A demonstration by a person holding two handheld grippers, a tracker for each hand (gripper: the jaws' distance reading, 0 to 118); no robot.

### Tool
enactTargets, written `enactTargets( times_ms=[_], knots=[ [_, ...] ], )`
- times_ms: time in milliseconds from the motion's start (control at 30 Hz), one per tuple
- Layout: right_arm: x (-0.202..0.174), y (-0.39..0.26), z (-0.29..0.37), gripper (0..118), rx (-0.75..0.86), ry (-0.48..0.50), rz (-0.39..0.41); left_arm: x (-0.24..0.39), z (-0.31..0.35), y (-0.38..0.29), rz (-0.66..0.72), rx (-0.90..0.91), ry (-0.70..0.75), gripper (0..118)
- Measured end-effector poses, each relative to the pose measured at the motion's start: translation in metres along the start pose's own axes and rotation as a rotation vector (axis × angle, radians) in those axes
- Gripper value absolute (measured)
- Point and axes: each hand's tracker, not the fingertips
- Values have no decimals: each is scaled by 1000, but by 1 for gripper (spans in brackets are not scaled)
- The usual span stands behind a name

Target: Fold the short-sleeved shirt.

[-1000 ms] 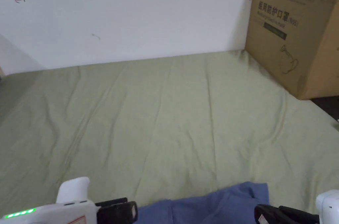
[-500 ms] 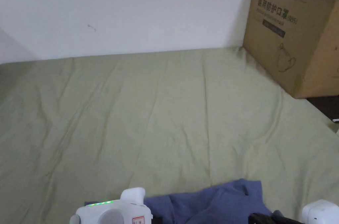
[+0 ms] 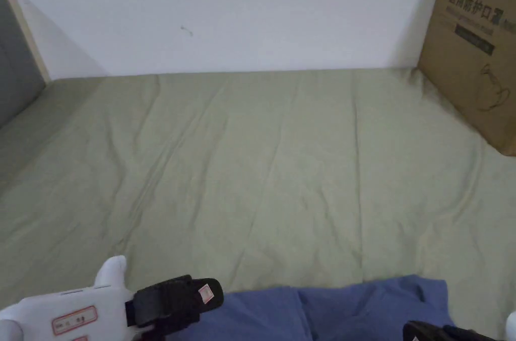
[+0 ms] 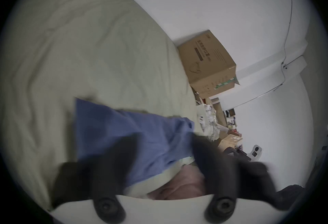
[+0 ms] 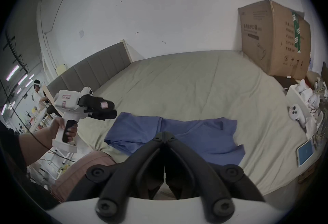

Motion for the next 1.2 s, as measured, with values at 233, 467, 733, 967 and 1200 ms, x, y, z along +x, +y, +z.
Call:
enactTargets(
  times_ms=[233,467,733,967,1200],
  knots=[
    [-7,-1,-16,0,-54,11,-24,-87,-10,8,227,-110,-136,118],
    [-18,15,-20,0,-108,-21,77,-122,-83,-19,392,-248,-235,14],
    [-23,15,-22,0,-103,17,66,-41,-28,10,51,-225,199,9],
    [-12,3,-13,0,-85,38,24,69,8,2,-386,-66,813,10],
    [6,-4,17,0,-32,30,-34,109,-109,-12,7,-252,270,18]
  ],
)
